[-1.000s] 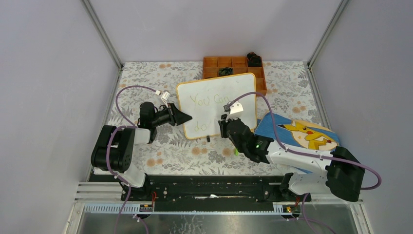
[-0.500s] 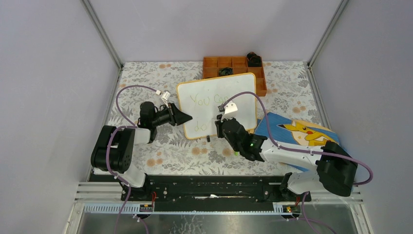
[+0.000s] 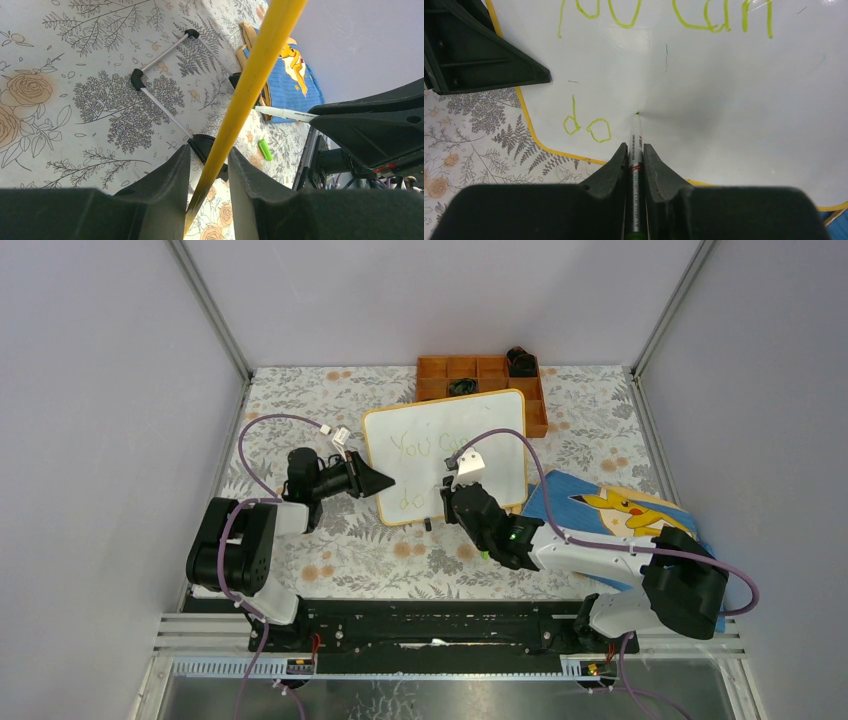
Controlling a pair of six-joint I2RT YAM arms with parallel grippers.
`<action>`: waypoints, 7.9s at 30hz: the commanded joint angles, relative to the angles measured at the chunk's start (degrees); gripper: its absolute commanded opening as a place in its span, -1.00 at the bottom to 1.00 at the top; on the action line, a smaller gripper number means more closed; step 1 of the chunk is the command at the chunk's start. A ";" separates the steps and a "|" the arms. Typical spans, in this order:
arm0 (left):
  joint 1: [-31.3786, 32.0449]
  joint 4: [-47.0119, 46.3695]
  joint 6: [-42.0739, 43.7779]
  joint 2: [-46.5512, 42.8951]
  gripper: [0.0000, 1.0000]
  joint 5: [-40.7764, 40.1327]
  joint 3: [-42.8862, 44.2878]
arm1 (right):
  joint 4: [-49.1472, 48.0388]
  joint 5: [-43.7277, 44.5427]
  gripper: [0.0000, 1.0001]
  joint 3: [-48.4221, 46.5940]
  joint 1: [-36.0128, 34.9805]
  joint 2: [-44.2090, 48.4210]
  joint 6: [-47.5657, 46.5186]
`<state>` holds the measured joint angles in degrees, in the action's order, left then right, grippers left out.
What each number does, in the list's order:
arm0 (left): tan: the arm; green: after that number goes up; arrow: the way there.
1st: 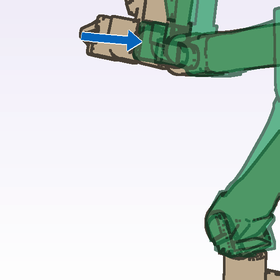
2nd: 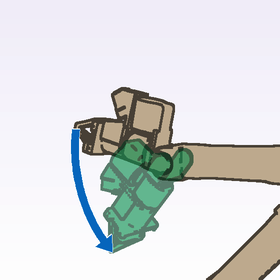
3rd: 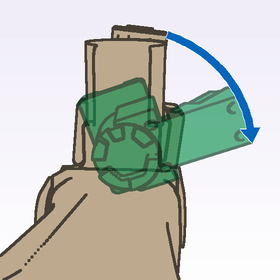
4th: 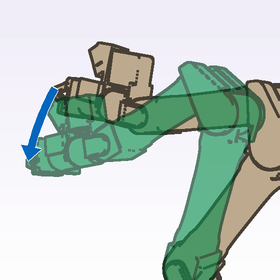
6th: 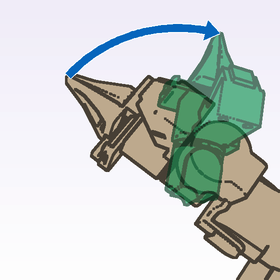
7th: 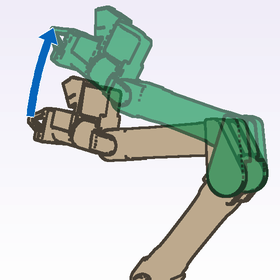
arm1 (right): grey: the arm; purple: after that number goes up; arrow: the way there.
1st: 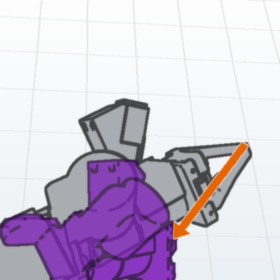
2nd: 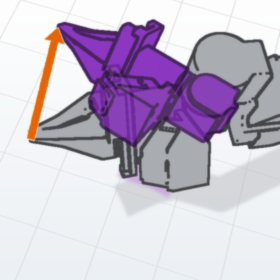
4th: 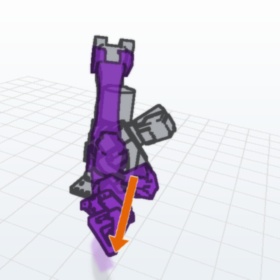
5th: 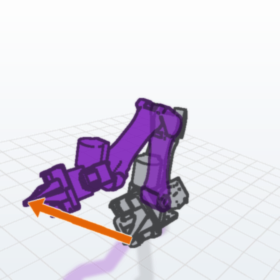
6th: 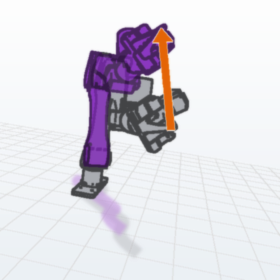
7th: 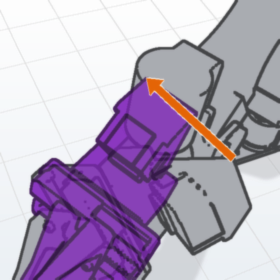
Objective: Write a sentence on the whiteboard
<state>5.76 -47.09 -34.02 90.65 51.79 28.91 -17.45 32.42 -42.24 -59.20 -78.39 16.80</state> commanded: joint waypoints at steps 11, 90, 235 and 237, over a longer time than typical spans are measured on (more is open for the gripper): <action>0.47 -0.22 1.50 -1.09 -0.21 -0.64 1.24 | 0.89 0.54 -1.00 2.59 -0.42 1.48 3.18; 1.35 2.66 3.50 -1.79 -0.21 -1.14 1.72 | -5.25 1.69 -1.00 8.01 0.84 9.61 3.18; 4.26 11.48 9.83 -3.24 -0.21 -3.71 3.26 | 2.44 0.66 -1.00 7.80 5.72 15.07 3.95; 4.34 11.70 10.06 -3.36 -0.21 -3.85 3.26 | 2.06 -0.59 -1.00 7.77 5.70 14.14 4.47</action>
<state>9.72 -35.92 -25.91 88.51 48.84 30.92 -12.73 32.29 -32.71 -53.93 -63.02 21.19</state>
